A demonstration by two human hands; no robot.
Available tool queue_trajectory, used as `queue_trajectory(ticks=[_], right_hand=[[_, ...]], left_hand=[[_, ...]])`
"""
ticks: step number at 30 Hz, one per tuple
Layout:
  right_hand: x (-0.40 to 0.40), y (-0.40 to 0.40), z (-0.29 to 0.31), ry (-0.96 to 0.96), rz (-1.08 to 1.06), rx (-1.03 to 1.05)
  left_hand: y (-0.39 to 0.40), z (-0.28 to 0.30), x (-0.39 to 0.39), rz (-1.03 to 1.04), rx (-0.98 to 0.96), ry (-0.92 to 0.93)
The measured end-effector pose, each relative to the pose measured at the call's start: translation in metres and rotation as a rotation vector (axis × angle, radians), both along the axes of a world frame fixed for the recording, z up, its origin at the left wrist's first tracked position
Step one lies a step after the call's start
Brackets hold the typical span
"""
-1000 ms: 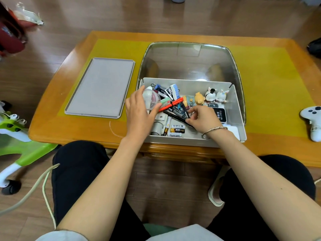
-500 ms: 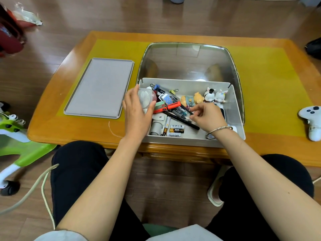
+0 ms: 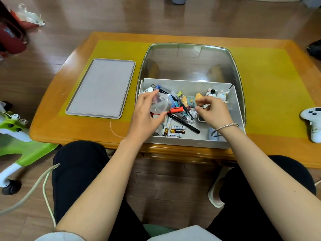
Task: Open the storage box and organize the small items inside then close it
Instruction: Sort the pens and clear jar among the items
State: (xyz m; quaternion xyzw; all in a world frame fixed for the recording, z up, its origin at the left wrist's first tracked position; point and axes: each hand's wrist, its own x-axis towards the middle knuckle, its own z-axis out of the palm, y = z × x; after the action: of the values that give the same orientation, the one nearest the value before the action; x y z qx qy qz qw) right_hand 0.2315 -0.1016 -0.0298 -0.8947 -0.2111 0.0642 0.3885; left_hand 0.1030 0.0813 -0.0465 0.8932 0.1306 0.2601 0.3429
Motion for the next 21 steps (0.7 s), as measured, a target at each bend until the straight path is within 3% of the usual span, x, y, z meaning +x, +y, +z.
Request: queue_trajectory(ticks=[3, 7, 11, 13, 17, 21], right_hand=[[-0.010, 0.007, 0.011, 0.144, 0.105, 0.141], [-0.018, 0.017, 0.018, 0.225, 0.230, 0.084], [-0.013, 0.016, 0.012, 0.219, 0.165, 0.137], [-0.005, 0.011, 0.006, 0.192, 0.032, 0.179], [0.010, 0.000, 0.001, 0.070, -0.173, 0.115], [0.016, 0.001, -0.001, 0.068, -0.205, 0.149]], left_hand=[[-0.015, 0.001, 0.004, -0.096, 0.034, 0.075], [-0.037, 0.000, 0.012, -0.186, 0.005, 0.093], [-0.037, 0.003, 0.015, -0.224, 0.001, 0.134], [-0.028, 0.003, 0.013, -0.129, 0.132, 0.184], [0.008, 0.002, 0.002, 0.256, 0.304, 0.298], [0.018, 0.001, -0.004, 0.258, 0.441, 0.475]])
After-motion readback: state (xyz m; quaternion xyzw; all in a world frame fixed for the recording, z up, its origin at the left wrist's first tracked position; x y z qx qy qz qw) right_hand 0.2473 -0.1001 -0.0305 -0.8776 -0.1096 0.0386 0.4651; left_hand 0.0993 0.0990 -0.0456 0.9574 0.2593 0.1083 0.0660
